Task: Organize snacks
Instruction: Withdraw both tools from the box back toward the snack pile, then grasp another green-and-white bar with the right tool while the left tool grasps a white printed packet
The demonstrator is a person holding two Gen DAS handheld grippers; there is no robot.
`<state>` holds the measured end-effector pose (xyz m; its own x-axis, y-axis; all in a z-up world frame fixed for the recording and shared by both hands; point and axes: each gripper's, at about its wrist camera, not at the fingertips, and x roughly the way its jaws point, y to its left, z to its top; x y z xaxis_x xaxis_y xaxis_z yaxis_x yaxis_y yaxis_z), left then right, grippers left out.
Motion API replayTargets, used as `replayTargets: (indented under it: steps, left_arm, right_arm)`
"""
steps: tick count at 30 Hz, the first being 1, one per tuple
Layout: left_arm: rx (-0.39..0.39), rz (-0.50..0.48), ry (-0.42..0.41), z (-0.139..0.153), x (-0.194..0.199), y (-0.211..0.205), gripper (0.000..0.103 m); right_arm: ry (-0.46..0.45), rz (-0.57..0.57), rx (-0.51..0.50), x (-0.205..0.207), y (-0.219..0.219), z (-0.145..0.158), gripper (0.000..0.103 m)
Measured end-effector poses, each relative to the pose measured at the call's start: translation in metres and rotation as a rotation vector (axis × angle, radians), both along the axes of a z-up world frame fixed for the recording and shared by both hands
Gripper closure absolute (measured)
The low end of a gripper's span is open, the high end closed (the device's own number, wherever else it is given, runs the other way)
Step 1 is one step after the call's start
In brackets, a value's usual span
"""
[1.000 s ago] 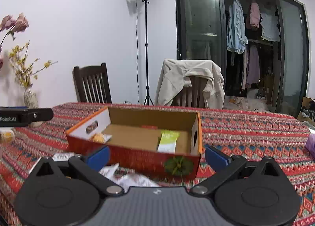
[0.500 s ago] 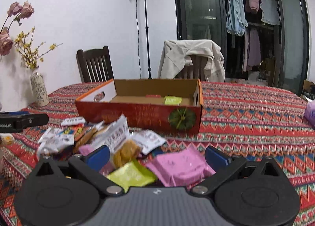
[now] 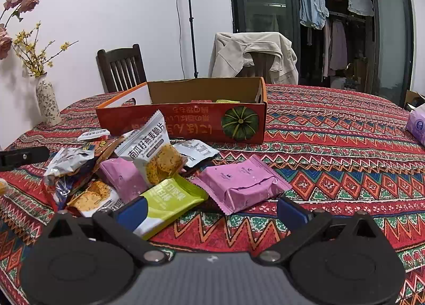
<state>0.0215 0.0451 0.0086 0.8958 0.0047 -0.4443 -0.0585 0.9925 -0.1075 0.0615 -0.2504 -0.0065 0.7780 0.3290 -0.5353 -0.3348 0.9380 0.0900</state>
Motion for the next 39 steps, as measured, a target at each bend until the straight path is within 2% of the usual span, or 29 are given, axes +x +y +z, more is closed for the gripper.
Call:
replayTargets:
  steps: [6,12,19,29,32,34,38,39]
  left_arm:
    - [-0.009,0.006,0.02,-0.005,0.002,0.0,0.0]
    - [-0.014,-0.001,0.018,-0.007,0.001,0.0,0.0]
    - [-0.02,0.001,0.029,-0.01,0.002,0.002,0.0]
    - [-0.032,0.015,0.038,-0.013,0.001,0.008,0.0]
    - [-0.033,0.015,0.039,-0.013,0.001,0.008,0.0]
    - [-0.033,0.016,0.039,-0.013,0.001,0.008,0.0]
    - [-0.037,0.025,0.039,-0.013,-0.002,0.008,0.0]
    - [-0.039,0.029,0.04,-0.014,-0.002,0.009,0.0]
  right_arm:
    - [0.021,0.003,0.008,0.005,0.007,-0.001,0.0]
    - [0.048,0.023,-0.001,0.011,0.035,-0.002,0.0]
    - [0.071,0.039,-0.094,0.013,0.075,-0.013,0.0]
    - [0.095,0.019,-0.141,0.007,0.06,-0.025,0.001]
    - [0.091,0.019,-0.128,0.004,0.051,-0.025,0.012]
    - [0.087,0.023,-0.119,0.001,0.047,-0.024,0.024]
    - [0.079,0.039,-0.109,-0.004,0.043,-0.023,0.037]
    - [0.08,0.038,-0.105,-0.004,0.042,-0.022,0.043]
